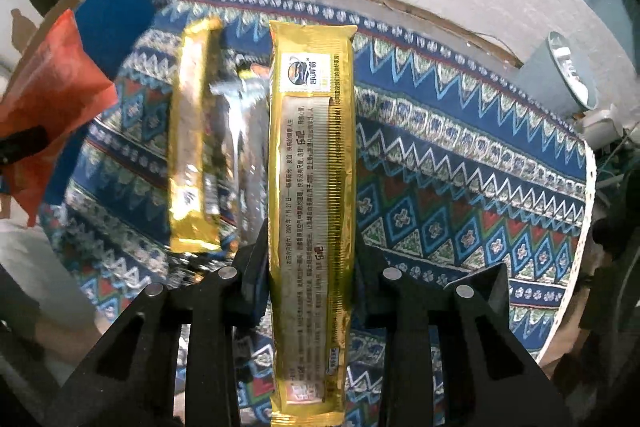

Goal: Organize snacks
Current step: 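Carry the red packet and yellow wafer bar up over the cardboard box, then open both grippers to drop the packet and bar into the box, then move both grippers back over the remaining snacks on the cloth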

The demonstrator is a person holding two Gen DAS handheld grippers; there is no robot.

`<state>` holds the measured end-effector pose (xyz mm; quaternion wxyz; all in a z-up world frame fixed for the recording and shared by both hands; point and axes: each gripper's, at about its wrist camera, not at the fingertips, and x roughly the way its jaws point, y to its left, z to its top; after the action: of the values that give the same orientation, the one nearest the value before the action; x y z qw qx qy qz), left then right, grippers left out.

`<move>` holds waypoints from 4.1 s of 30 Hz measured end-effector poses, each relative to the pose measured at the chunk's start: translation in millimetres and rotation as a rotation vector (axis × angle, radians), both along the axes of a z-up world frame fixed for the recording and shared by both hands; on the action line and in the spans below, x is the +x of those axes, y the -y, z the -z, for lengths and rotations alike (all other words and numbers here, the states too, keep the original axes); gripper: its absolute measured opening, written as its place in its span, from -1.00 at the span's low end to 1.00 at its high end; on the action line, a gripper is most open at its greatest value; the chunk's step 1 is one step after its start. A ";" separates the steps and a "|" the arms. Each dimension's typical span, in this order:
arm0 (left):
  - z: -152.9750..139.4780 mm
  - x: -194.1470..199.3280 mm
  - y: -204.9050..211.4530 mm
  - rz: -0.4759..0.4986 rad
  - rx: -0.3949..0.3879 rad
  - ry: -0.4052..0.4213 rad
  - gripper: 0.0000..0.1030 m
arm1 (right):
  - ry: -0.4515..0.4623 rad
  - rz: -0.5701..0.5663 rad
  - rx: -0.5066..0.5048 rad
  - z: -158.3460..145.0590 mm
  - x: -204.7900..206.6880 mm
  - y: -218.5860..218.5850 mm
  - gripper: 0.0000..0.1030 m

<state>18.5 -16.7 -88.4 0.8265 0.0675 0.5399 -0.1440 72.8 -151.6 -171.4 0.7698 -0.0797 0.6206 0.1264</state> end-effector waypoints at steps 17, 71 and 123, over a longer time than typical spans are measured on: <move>-33.8 -3.7 -53.1 -0.120 0.023 0.086 -0.36 | 0.072 -0.088 0.098 -59.0 17.0 -54.4 -0.39; -13.4 -6.2 -278.3 -0.559 0.043 0.084 -0.32 | -0.091 -0.286 0.257 -53.1 84.5 -333.4 -0.38; -12.6 -9.3 -50.7 -0.155 0.030 0.000 0.53 | -0.015 -0.053 0.106 -38.6 11.7 -68.7 0.51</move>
<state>9.2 34.0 -75.8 0.8341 0.0380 0.5457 -0.0717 84.6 -82.9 -132.8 0.7648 -0.0541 0.6162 0.1801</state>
